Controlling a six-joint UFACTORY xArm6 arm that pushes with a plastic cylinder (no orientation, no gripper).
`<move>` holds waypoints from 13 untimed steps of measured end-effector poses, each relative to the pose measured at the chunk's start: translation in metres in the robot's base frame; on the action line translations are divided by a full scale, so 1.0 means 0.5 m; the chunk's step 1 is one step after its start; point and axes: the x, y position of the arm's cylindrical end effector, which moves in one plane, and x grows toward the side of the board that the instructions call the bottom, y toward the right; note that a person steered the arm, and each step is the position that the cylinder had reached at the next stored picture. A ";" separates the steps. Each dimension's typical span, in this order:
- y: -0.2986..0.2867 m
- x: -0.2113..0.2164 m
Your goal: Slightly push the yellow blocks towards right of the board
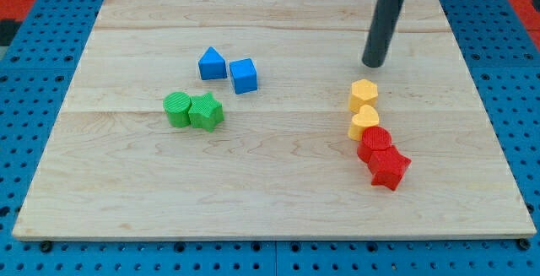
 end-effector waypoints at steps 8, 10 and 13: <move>-0.141 0.248; -0.099 0.257; -0.132 0.223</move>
